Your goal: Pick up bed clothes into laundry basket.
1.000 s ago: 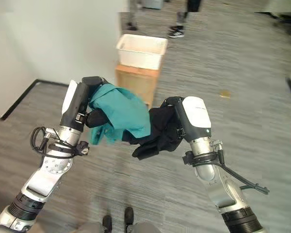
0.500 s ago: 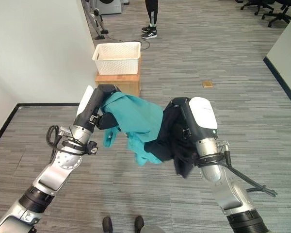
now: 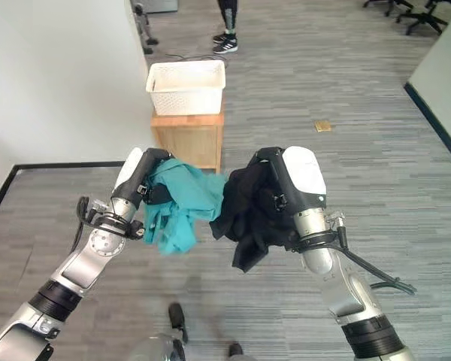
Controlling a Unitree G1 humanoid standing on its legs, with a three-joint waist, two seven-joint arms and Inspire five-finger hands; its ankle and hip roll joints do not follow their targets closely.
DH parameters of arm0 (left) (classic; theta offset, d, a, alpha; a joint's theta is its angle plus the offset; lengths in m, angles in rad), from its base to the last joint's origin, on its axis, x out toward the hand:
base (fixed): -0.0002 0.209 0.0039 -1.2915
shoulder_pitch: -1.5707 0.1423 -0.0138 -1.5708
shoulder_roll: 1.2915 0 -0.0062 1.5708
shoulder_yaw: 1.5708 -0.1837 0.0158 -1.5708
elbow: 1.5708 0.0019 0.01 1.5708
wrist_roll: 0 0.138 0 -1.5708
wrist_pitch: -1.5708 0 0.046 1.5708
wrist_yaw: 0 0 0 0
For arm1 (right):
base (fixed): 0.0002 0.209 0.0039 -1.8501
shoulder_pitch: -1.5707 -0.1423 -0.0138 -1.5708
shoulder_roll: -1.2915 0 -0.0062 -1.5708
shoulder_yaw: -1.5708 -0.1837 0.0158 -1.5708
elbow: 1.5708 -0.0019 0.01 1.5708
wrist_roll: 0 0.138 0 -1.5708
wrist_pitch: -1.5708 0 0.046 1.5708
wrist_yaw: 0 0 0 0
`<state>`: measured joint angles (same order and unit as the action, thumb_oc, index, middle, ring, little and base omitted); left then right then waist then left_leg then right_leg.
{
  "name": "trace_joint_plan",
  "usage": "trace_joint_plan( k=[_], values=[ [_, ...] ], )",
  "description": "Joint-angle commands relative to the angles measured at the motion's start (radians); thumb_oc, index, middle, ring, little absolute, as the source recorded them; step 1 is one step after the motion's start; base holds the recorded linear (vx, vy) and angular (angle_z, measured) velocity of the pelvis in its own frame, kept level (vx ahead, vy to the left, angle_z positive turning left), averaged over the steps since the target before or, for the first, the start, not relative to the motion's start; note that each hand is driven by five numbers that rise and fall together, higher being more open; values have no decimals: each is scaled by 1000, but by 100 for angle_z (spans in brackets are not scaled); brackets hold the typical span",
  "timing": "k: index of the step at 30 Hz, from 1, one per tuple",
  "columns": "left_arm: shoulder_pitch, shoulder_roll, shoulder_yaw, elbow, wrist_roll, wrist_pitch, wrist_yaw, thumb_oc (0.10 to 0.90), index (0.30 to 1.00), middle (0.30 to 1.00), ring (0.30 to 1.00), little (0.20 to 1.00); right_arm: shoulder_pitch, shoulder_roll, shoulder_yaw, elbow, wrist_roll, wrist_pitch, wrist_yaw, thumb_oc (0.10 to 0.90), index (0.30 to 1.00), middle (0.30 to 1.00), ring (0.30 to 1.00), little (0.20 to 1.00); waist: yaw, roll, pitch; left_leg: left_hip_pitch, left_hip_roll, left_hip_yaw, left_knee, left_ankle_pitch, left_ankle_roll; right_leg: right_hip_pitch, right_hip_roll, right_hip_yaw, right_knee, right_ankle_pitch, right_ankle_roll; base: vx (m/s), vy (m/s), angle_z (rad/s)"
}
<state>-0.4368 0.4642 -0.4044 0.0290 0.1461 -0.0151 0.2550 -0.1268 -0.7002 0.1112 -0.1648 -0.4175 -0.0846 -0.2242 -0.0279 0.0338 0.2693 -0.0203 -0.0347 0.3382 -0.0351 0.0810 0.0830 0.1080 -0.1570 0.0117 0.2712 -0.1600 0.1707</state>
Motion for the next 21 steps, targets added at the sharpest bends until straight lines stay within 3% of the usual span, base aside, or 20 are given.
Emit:
trace_joint_plan(
  k=[1,2,3,5,8,9,10,11,13,16,17,18,19,20,21],
  values=[
    [-194,-11,20,-45,43,-78,67,400,300,300,300,300,-175,-45,-35,-8,-32,-20,-61,400,300,300,300,300,-25,-28,-106,86,55,-27,-31,-80,-39,-39,47,-72,303,208,91,302,119,-5],
    [-198,-11,21,-42,43,-78,67,400,300,300,300,300,-180,-45,-34,-6,-32,-20,-62,400,300,300,300,300,-23,-25,-104,83,59,-24,-32,-75,-39,-46,51,-69,308,212,91,290,125,44],
    [-234,-10,15,-28,43,-75,69,400,300,300,300,300,-198,-53,-42,7,-40,-7,-61,400,300,300,300,300,-48,-2,-86,129,73,-21,-52,-94,-36,-144,40,-100,361,196,77,298,105,59],
    [-251,-19,13,-18,40,-77,67,400,300,300,300,300,-204,-63,-55,13,-39,-2,-66,400,300,300,300,300,-62,1,-78,144,71,-30,-52,-111,-41,-183,28,-125,345,158,51,302,57,17],
    [-261,-35,12,-14,44,-81,60,400,300,300,300,300,-175,-67,-97,17,-34,6,-81,400,300,300,300,300,-97,3,-71,190,63,-52,-52,-159,-56,-236,52,-176,158,72,-11,344,-53,28],
    [-260,-40,13,-14,44,-82,58,400,300,300,300,300,-163,-64,-105,21,-31,6,-91,400,300,300,300,300,-107,-4,-76,213,56,-54,-52,-181,-63,-246,58,-194,50,81,-22,573,-175,43],
    [-253,-44,25,-10,45,-82,61,400,300,300,300,300,-151,-63,-111,32,-31,13,-100,400,300,300,300,300,-111,-14,-84,255,43,-45,-52,-224,-77,-267,42,-258,-130,129,-14,472,-137,38],
    [-250,-45,24,-10,45,-83,61,400,300,300,300,300,-150,-63,-110,33,-32,13,-101,400,300,300,300,300,-115,-7,-83,262,51,-49,-52,-232,-79,-248,51,-266,-153,134,-11,470,-150,35],
    [-222,-38,52,-13,43,-84,61,400,300,300,300,300,-140,-61,-115,38,-50,27,-106,400,300,300,300,300,-100,-3,-91,339,68,-30,-52,-298,-106,-275,19,-393,-287,193,18,565,-174,49],
    [-216,-37,63,-23,50,-88,60,400,300,300,300,300,-125,-71,-137,18,-71,35,-101,400,300,300,300,300,-113,-10,-103,393,58,-26,-52,-330,-109,-282,15,-386,-283,220,5,514,-164,-24],
    [-203,-43,62,-26,54,-92,63,400,300,300,300,300,-114,-73,-151,8,-71,30,-106,400,300,300,300,300,-123,3,-119,411,86,-39,37,-329,-123,-251,26,-352,-279,214,-5,481,-183,5],
    [-196,-51,67,-27,50,-90,66,400,300,300,300,300,-103,-80,-159,1,-62,25,-107,400,300,300,300,300,-125,14,-125,373,127,-32,204,-301,-151,-206,42,-359,-293,210,-28,484,-186,65],
    [-196,-51,67,-28,50,-90,66,400,300,300,300,300,-102,-81,-160,0,-62,25,-106,400,300,300,300,300,-126,16,-126,369,131,-34,212,-306,-152,-205,45,-362,-296,211,-30,435,-372,40],
    [-194,-61,64,-28,25,-84,68,400,300,300,300,300,-110,-99,-178,-16,-37,18,-137,400,300,300,300,300,-118,6,-115,237,193,-52,530,-176,-199,-109,79,-353,-322,177,-89,373,-372,39],
    [-192,-59,68,-33,21,-79,72,400,300,300,300,300,-130,-112,-186,-26,-30,19,-144,400,300,300,300,300,-108,1,-107,180,211,-73,648,-149,-212,-73,100,-355,-338,156,-115,296,-385,-11]
  ],
)
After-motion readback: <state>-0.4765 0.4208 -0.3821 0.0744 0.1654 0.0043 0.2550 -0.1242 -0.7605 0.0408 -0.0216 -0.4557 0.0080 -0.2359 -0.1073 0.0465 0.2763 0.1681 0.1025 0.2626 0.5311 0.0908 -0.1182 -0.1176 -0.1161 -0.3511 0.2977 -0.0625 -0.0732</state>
